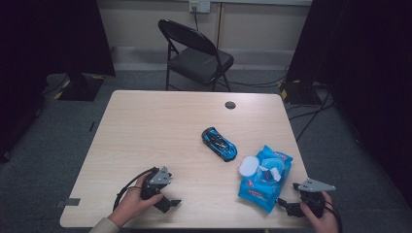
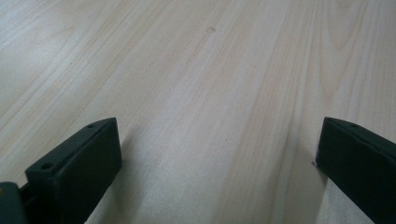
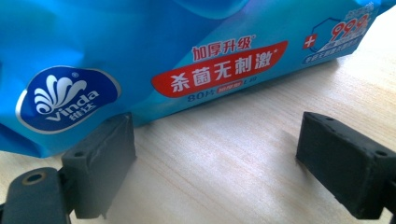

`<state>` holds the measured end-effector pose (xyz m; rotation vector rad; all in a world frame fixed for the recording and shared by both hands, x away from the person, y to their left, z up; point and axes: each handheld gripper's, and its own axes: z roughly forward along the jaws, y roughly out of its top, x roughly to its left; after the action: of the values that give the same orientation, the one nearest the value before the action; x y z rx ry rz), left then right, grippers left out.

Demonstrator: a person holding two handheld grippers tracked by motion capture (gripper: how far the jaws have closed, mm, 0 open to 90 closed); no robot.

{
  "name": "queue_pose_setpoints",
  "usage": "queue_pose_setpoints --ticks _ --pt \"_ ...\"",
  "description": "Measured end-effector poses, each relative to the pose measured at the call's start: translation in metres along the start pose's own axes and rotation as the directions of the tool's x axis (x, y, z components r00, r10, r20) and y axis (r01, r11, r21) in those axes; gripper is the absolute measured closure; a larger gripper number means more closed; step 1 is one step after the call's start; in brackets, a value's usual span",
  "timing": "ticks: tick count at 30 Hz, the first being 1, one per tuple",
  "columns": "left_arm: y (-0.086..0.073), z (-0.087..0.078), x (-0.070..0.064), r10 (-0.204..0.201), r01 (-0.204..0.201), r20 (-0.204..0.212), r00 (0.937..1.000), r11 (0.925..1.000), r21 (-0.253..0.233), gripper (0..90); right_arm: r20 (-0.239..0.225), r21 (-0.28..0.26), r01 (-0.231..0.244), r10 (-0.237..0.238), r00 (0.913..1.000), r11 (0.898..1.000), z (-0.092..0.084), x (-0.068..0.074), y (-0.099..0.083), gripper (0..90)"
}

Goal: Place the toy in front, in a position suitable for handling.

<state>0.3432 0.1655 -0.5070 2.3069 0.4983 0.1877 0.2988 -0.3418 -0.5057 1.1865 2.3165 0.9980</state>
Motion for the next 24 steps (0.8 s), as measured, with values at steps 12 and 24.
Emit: queue_pose_setpoints --ticks 12,24 --pt "0.0 0.0 0.0 0.0 0.0 0.0 1.0 1.0 -0.001 0.0 -0.038 0.016 0.019 -0.018 0.9991 1.0 -0.009 0.008 0.005 14.3" --pt "0.0 0.0 0.0 -0.001 0.001 -0.002 1.0 1.0 0.0 0.0 -0.125 0.023 0.062 -0.059 0.9905 0.998 -0.02 0.031 0.014 14.5"
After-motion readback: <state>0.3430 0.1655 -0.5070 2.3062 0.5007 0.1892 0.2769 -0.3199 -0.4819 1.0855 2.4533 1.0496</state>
